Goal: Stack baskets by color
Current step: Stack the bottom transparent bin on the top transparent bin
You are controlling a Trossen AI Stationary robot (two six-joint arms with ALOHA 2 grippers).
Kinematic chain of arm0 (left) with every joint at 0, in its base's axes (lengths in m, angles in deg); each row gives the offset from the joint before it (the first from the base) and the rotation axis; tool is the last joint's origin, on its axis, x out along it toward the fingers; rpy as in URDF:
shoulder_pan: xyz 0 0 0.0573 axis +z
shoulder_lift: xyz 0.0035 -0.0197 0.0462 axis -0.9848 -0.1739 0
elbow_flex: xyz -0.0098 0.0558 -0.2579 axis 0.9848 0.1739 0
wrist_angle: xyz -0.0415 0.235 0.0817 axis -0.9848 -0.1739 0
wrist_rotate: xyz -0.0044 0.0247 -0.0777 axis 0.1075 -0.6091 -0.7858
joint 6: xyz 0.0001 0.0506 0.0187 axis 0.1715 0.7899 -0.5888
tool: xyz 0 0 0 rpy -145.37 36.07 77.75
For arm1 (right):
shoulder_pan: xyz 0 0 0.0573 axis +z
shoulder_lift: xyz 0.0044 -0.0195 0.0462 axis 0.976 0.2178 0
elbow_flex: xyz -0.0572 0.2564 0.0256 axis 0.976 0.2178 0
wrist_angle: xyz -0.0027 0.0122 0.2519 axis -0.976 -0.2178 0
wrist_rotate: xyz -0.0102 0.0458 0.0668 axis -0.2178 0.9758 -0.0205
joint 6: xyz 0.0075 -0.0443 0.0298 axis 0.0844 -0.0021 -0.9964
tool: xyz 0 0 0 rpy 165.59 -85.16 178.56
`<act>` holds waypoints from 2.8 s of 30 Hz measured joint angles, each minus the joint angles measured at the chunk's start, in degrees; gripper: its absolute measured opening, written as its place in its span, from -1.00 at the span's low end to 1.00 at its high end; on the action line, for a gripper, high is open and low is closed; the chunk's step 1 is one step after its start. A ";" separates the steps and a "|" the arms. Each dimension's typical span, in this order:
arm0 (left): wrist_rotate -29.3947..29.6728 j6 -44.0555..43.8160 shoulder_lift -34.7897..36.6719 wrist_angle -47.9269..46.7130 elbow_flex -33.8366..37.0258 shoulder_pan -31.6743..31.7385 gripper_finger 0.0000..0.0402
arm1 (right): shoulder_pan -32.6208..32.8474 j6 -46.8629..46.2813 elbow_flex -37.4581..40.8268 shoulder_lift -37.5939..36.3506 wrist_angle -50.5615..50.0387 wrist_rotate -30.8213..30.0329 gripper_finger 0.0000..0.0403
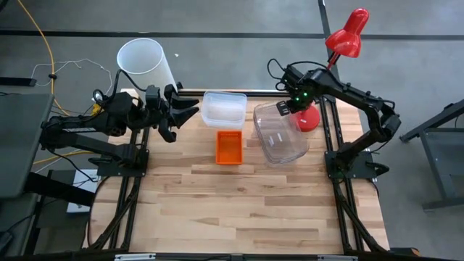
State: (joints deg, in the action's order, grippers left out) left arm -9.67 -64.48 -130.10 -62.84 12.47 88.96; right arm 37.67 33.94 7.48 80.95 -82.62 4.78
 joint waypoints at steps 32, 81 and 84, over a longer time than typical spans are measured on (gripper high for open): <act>4.05 1.51 0.00 -0.54 0.00 0.00 -0.31 | 47.42 -25.23 30.78 -39.58 34.54 1.82 -0.94; 7.48 2.95 0.02 -3.95 -0.02 0.00 -0.31 | 38.33 -24.01 28.30 -7.23 56.64 -23.49 -1.00; 7.48 2.97 0.02 -3.95 -0.02 0.00 -0.31 | 36.86 -23.36 28.33 -7.23 57.62 -23.59 -1.00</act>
State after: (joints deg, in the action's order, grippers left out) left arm -2.19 -61.50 -130.08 -66.79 12.45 88.96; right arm 74.53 10.58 35.80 73.72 -25.00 -18.82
